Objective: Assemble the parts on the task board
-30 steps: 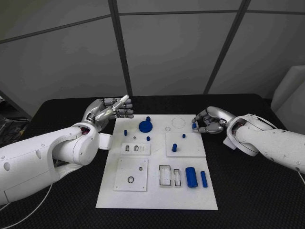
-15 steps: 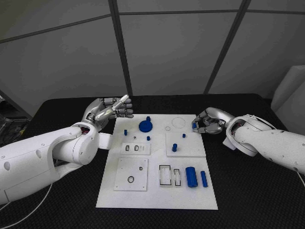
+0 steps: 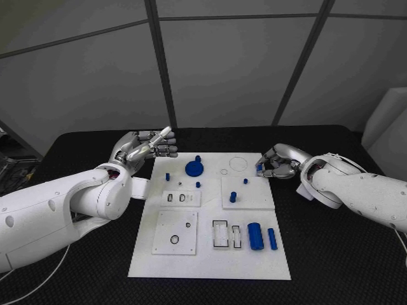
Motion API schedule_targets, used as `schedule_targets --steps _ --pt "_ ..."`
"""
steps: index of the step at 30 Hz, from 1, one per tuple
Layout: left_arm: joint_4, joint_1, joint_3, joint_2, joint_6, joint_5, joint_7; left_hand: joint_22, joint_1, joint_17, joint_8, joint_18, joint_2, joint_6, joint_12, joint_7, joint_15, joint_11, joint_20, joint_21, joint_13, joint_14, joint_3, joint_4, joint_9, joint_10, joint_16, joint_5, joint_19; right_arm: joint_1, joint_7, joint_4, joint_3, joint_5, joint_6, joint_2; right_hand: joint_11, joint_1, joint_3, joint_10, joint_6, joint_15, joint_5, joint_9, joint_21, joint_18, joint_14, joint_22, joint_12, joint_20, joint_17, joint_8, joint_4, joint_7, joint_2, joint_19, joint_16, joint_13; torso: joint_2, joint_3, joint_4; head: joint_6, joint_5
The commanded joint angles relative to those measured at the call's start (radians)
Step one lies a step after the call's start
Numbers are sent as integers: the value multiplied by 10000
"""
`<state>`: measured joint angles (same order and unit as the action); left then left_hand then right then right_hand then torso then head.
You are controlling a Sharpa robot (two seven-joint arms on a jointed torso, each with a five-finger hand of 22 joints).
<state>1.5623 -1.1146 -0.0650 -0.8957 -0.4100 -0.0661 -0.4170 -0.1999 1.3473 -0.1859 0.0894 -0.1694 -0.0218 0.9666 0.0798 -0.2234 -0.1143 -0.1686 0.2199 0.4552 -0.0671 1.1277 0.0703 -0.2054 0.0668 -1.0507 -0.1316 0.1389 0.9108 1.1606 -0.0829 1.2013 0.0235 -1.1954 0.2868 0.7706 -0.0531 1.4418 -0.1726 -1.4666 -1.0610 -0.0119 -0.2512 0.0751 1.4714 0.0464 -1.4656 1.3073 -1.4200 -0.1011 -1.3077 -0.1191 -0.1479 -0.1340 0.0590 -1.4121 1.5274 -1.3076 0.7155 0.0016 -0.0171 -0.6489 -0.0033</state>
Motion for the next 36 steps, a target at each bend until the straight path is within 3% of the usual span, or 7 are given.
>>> schedule_targets --steps 1,11,15,23,29,36 --pt "4 -13 -6 10 104 -55 -73 -5 -1 -9 -57 -103 -83 42 -52 4 -24 6 2 45 -8 -15 48 12 5 -92 55 -36 -33 9 139 -13 1 -15 190 -10 114 101 -184 -25 -240 -113 232 64 35 25 -845 565 -19 70 -1673 -156 52 112 -301 -30 51 -1093 -1 6 -4 -7 11" --pt "11 -13 -6 -3 108 -55 -64 -5 -1 -9 -57 -103 -83 42 -52 4 -24 6 2 45 -8 -15 48 12 5 -92 55 -36 -33 9 130 192 -1 -12 716 85 170 260 -461 -11 -298 -175 412 44 63 7 -856 635 22 152 -1722 -191 230 159 -442 -80 68 -1064 -10 14 -13 -9 38" --pt "4 -12 -6 -18 105 -55 -62 -5 -1 -9 -57 -103 -83 42 -52 4 -24 6 2 45 -8 -15 48 12 5 -92 55 -36 -33 12 207 582 -4 -12 876 237 167 279 -515 -1 -275 -176 435 32 70 3 -862 652 39 159 -1748 -178 265 151 -457 -92 77 -1051 -21 13 -28 -7 42" --pt "-6 -11 -6 -12 108 -55 -45 -5 -1 -9 -57 -103 -83 42 -52 4 -24 6 2 45 -8 -15 48 12 5 -92 55 -36 -33 49 625 2106 -28 -65 1153 461 133 196 -595 10 -187 -156 347 -6 81 -5 -868 681 62 155 -1776 -120 278 105 -416 -113 88 -1037 -59 -13 -49 -16 67" --pt "-41 -13 -6 17 106 -55 -21 -5 -1 -9 -57 -103 -83 42 -52 4 -24 6 2 45 -8 -15 48 12 5 -92 55 -36 -33 88 1158 2881 -42 -278 1262 90 122 73 -619 37 -176 -145 238 -21 93 -11 -859 708 118 144 -1738 -100 237 96 -361 -134 70 -984 -48 -16 -31 -7 123" --pt "-178 -13 -6 152 116 -55 -12 -5 -1 -9 -57 -103 -83 42 -52 4 -24 6 2 45 -8 -15 48 12 5 -92 55 -36 -33 97 1873 2961 -44 -723 1163 -804 122 20 -652 61 -174 -143 139 -29 80 -4 -851 684 165 141 -1704 -88 225 95 -338 -117 55 -941 -33 -24 -13 -62 272"
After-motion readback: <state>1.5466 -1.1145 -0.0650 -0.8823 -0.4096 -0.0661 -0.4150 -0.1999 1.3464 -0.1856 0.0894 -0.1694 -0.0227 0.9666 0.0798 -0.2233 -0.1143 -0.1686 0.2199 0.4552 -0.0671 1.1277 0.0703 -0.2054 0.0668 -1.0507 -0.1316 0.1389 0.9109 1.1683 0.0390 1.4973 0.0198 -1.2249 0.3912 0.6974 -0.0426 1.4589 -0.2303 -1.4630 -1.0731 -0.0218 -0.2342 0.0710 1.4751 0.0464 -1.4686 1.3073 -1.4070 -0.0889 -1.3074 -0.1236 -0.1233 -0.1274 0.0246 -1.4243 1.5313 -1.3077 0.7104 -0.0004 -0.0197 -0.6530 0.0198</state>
